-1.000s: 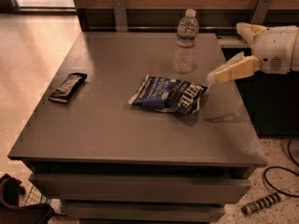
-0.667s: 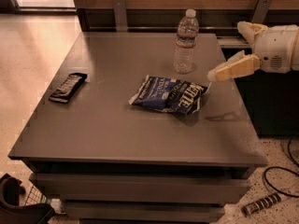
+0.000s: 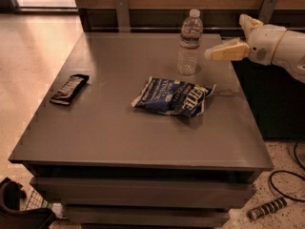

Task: Move water bottle near rxbar chocolate

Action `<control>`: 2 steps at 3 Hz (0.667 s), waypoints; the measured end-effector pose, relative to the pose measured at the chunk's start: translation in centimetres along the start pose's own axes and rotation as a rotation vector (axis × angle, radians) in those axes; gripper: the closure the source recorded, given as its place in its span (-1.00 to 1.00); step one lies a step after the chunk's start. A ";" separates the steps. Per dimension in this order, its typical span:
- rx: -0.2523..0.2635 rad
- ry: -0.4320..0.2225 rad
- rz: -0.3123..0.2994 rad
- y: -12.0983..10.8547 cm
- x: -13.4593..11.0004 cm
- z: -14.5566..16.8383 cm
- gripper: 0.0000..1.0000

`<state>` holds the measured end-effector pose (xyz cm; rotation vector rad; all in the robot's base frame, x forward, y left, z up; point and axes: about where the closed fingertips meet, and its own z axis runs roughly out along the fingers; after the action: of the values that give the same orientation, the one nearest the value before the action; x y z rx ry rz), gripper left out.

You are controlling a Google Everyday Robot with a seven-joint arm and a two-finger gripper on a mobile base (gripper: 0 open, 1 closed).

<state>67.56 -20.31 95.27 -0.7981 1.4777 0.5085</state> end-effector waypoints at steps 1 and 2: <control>0.008 -0.010 0.043 -0.8 0.5 1.7 -1.00; -0.016 0.016 0.098 -0.5 2.0 4.3 -1.00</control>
Offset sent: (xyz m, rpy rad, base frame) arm 0.0544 0.0429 -0.0437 0.0756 0.1688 0.0158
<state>70.94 -17.80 93.06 -0.7467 1.5343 0.5898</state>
